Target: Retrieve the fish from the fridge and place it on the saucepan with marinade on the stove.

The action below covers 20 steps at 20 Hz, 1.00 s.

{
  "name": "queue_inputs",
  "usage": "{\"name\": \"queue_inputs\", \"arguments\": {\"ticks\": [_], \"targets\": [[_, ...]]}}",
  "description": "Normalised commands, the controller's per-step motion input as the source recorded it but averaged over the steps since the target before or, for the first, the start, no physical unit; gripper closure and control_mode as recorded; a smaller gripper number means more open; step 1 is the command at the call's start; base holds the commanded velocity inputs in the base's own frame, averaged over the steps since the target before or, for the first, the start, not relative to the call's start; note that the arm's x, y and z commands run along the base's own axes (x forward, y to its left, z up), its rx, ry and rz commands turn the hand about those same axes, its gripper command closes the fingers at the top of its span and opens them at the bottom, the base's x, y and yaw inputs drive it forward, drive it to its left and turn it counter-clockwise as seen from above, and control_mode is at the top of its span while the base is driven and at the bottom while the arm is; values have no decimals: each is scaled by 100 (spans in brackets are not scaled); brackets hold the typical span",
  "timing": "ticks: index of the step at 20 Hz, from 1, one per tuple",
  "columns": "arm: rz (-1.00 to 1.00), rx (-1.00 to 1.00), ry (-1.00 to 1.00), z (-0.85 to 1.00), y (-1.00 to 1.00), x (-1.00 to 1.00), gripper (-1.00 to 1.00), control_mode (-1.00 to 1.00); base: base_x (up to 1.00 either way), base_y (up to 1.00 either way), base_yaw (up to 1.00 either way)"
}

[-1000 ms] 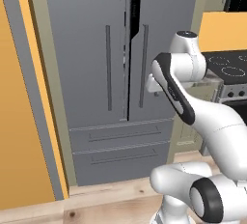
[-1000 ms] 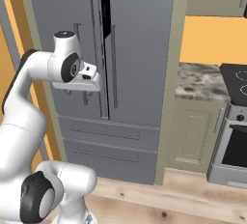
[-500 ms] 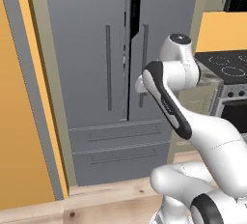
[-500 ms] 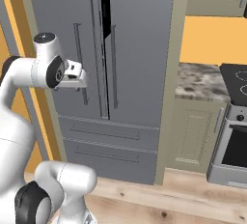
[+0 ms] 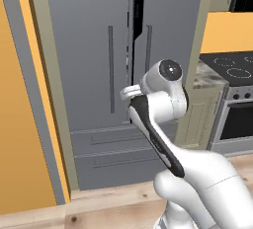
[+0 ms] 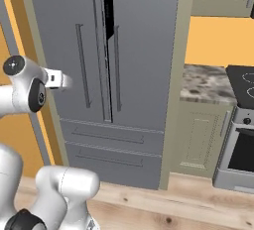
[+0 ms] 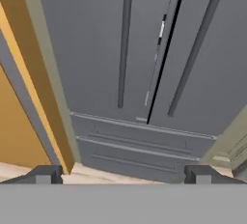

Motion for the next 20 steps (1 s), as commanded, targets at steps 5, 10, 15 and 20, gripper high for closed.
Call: {"name": "queue_inputs", "arguments": {"ticks": [5,10,15,20], "targets": [[-1,7,-36,12,20,7,-100,-100,0,0,0],[0,2,-36,25,0,0,-100,-100,0,0,0],[0,6,-36,32,0,1,-100,-100,0,0,0],[0,9,-14,31,0,22,-100,-100,0,0,0]]}}
